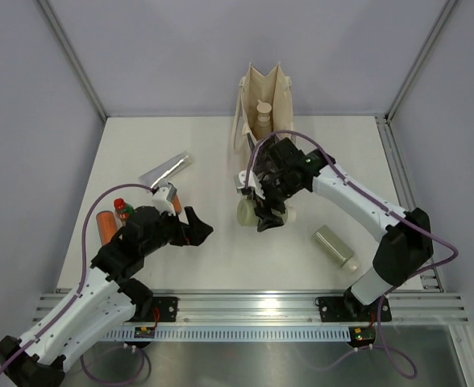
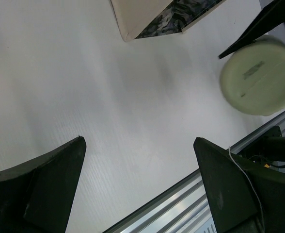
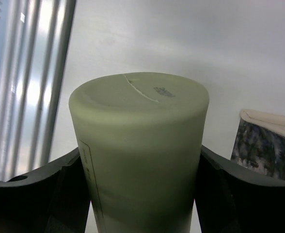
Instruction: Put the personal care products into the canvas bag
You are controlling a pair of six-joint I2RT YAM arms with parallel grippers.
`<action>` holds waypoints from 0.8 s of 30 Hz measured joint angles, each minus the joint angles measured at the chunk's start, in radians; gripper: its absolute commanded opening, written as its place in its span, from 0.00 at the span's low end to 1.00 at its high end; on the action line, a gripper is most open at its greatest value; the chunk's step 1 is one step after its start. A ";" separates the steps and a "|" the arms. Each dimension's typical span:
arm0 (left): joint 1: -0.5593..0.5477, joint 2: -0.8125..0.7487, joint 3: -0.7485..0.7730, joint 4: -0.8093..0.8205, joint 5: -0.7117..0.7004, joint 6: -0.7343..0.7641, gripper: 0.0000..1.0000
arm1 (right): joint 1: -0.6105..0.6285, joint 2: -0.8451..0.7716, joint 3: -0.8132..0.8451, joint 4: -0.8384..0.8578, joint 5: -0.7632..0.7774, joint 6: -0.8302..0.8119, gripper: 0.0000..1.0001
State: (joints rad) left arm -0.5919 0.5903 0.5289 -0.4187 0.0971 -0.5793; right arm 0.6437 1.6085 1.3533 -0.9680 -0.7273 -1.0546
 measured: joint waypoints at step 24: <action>0.000 0.016 0.031 -0.011 -0.025 0.005 0.99 | -0.193 0.414 1.006 0.422 0.554 1.183 0.00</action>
State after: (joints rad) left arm -0.5919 0.6064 0.5602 -0.4297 0.0719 -0.5739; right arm 0.4503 2.0228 2.3596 -0.5461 -0.1730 0.1280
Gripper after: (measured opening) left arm 0.985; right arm 0.765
